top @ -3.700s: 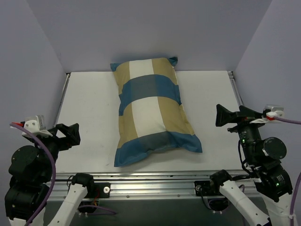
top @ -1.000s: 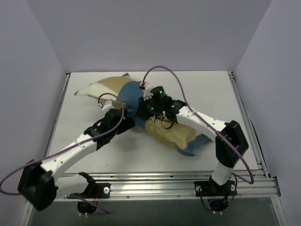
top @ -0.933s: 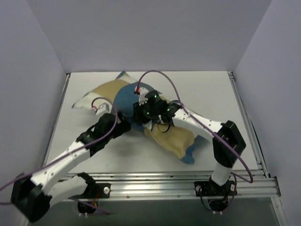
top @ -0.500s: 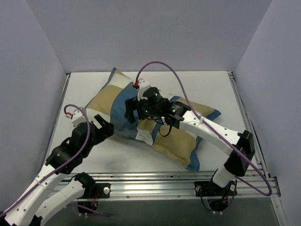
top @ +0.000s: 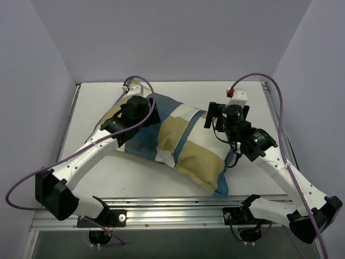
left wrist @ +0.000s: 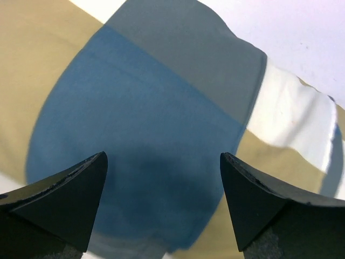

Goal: Remove the pillowcase from the pillow

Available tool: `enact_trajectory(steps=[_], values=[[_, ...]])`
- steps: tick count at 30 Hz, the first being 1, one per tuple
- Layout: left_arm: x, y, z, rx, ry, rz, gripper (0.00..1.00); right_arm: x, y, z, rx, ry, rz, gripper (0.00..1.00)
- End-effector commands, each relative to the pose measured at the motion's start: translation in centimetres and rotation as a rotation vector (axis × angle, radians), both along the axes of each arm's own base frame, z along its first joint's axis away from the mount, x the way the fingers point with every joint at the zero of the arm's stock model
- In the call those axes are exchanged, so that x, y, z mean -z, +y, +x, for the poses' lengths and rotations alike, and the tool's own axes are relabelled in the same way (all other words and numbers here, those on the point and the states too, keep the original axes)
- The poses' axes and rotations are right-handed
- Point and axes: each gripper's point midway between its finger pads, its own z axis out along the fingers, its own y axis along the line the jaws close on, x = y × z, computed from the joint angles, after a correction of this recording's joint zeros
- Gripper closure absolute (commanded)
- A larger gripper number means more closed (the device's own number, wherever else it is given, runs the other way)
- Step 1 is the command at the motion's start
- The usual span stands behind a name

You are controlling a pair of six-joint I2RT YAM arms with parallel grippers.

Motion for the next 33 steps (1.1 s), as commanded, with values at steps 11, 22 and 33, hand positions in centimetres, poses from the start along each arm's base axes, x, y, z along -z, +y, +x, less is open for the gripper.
enact_trajectory(steps=[11, 22, 33], values=[[14.7, 5.4, -3.2, -0.285, 0.228, -0.066, 0.06, 13.1, 2.8, -1.1, -0.212, 0.248, 0.059, 0.18], [4.7, 6.5, -7.3, -0.038, -0.019, -0.105, 0.06, 12.1, 7.6, -2.0, -0.326, 0.193, 0.043, 0.19], [-3.1, -3.7, -4.1, 0.362, -0.198, 0.229, 0.06, 12.0, 6.8, -1.4, -0.256, 0.162, 0.022, 0.18]])
